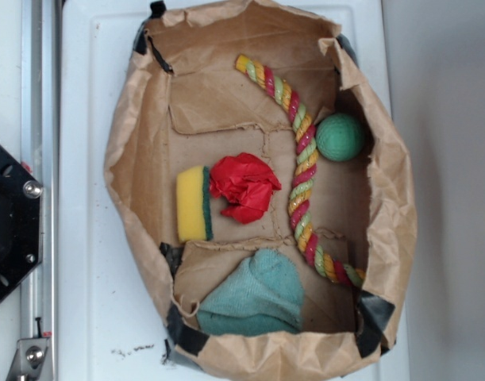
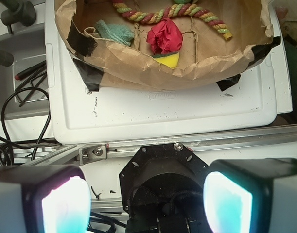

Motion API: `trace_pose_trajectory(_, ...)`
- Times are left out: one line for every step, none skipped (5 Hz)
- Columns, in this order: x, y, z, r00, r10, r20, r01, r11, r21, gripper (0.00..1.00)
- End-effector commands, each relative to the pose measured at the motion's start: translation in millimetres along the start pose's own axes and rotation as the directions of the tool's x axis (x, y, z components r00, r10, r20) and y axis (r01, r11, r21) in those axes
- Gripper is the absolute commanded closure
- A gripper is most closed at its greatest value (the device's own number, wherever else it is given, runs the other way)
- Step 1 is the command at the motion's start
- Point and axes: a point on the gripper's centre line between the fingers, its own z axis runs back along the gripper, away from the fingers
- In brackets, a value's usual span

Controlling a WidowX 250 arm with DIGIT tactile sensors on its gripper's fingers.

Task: Grab the green sponge.

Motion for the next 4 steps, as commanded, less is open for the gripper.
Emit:
trace_pose_trajectory(0,0,0,1.0,0.0,0.0,0.0,1.0,0.0,0.0)
trace_pose_trajectory(50,13,-6,0.998,0.062,0.025,-0.061,0.997,-0.049,0.0)
trace_pose_trajectory(95,19,-1,0.992,0.059,0.114,-0.055,0.998,-0.034,0.0)
trace_pose_trajectory(120,22,-8,0.985,0.031,0.172,-0.02,0.998,-0.063,0.0)
